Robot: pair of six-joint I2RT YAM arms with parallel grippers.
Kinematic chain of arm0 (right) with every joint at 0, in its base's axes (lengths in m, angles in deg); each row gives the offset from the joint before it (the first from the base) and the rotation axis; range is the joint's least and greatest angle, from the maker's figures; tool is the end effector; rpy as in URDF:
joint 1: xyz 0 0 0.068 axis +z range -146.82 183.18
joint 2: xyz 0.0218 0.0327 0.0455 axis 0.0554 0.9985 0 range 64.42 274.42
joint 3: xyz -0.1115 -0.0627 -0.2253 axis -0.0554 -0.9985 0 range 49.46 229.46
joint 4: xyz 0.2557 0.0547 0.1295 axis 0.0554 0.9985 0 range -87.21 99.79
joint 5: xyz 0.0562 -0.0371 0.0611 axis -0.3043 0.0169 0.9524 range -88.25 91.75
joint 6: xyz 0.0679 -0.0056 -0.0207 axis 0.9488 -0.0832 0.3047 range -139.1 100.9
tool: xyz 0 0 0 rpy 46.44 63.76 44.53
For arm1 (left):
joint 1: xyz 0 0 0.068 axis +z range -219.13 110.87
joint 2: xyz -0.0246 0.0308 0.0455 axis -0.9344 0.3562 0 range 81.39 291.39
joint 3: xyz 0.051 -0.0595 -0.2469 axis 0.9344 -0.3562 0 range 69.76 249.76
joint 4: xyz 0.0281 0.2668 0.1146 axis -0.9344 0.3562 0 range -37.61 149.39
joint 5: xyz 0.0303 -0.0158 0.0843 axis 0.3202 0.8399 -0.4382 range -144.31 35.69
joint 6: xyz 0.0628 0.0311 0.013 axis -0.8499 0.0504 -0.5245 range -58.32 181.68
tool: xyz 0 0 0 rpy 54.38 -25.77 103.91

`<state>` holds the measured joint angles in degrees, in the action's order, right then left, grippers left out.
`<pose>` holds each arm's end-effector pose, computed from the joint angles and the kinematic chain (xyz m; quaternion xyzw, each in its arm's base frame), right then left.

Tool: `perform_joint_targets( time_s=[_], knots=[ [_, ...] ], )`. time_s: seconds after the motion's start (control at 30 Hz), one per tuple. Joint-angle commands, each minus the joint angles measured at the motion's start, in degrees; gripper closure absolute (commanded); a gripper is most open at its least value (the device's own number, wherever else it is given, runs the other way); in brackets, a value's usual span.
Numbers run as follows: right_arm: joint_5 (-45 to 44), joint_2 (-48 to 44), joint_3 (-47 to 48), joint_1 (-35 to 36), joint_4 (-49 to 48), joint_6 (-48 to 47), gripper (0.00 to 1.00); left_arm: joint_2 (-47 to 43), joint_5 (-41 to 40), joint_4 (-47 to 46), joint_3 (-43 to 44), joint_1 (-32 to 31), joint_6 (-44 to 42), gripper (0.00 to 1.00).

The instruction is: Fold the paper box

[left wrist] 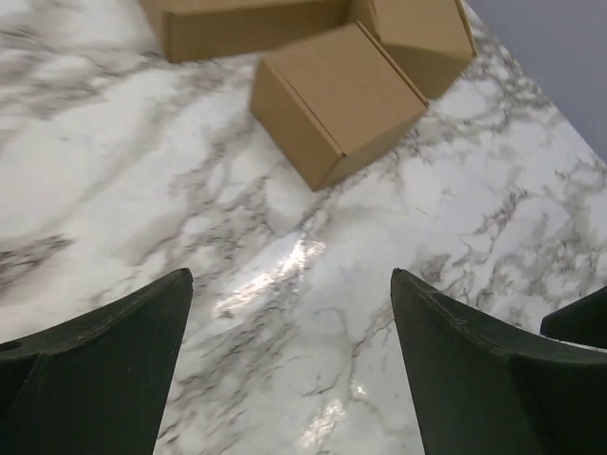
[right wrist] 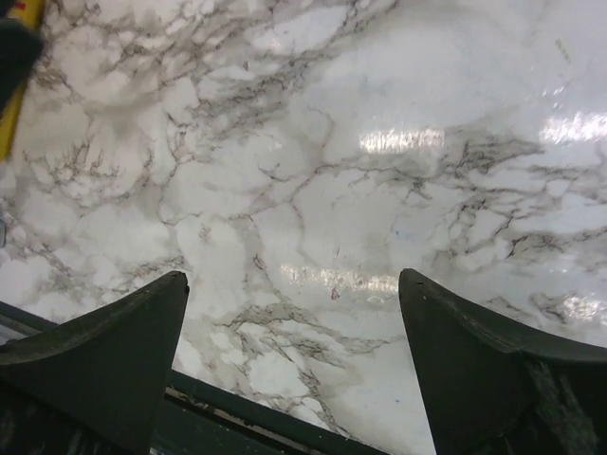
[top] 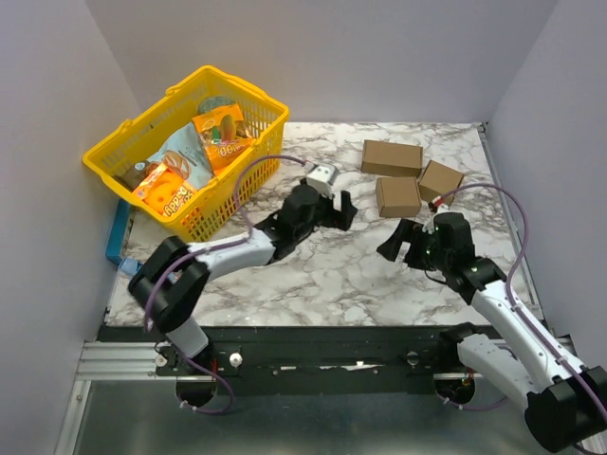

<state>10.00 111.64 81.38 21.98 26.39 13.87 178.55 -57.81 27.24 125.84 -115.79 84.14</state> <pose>0.2209 0.0840 0.1987 0.0801 0.8968 0.2462 0.3586 0.2956 -0.3080 0.1880 0.1492 0.7841 -0.3214 0.5096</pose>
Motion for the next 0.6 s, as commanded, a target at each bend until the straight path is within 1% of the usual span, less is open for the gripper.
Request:
perform_joint_targets(
  time_s=[0.0, 0.03, 0.07, 0.1, 0.2, 0.23, 0.27, 0.3, 0.37, 0.4, 0.57],
  knots=[
    [-1.14, 0.86, 5.6, -6.29, -3.73, -5.01, 0.0, -16.87, -10.19, 13.51, -1.59, 5.6, 0.74, 0.03],
    [-0.09, 0.77, 7.17, -8.07, -4.08, -5.28, 0.0, -19.36, -10.38, 16.76, -0.62, 6.13, 1.27, 0.03],
    [1.4, 0.51, 7.8, -9.65, -4.08, -5.81, 0.0, -21.9, -10.03, 21.93, -0.35, 6.75, 0.92, 0.01],
    [1.59, -0.28, 8.67, -12.1, -4.17, -6.86, 0.0, -26.54, -9.85, 24.16, 0.0, 7.27, 0.57, 0.01],
    [1.24, -1.25, 10.96, -14.41, -4.17, -9.06, 0.0, -32.89, -11.95, 33.73, 1.93, 7.63, 0.92, 0.01],
    [1.07, -1.43, 11.4, -14.67, -4.17, -9.24, 0.0, -33.7, -12.83, 36.46, 3.59, 7.72, 1.01, 0.01],
    [0.72, -1.6, 11.84, -14.76, -4.08, -9.41, 0.0, -34.32, -13.71, 41.53, 4.65, 7.63, 1.27, 0.01],
    [0.45, -1.87, 11.93, -15.03, -4.08, -9.5, 0.0, -35.02, -16.15, 43.93, 5.53, 7.63, 1.36, 0.01],
    [0.36, -1.96, 12.02, -15.12, -4.17, -9.51, 0.0, -35.9, -18.02, 48.06, 7.03, 7.72, 1.8, 0.01],
    [0.45, -2.05, 12.02, -15.2, -4.08, -9.5, 0.0, -36.86, -19.33, 48.61, 6.94, 7.63, 2.06, 0.01],
    [0.28, -2.92, 12.11, -15.2, -3.91, -9.68, 0.0, -38.36, -19.78, 50.19, 5.98, 7.72, 2.15, 0.01]
  ],
)
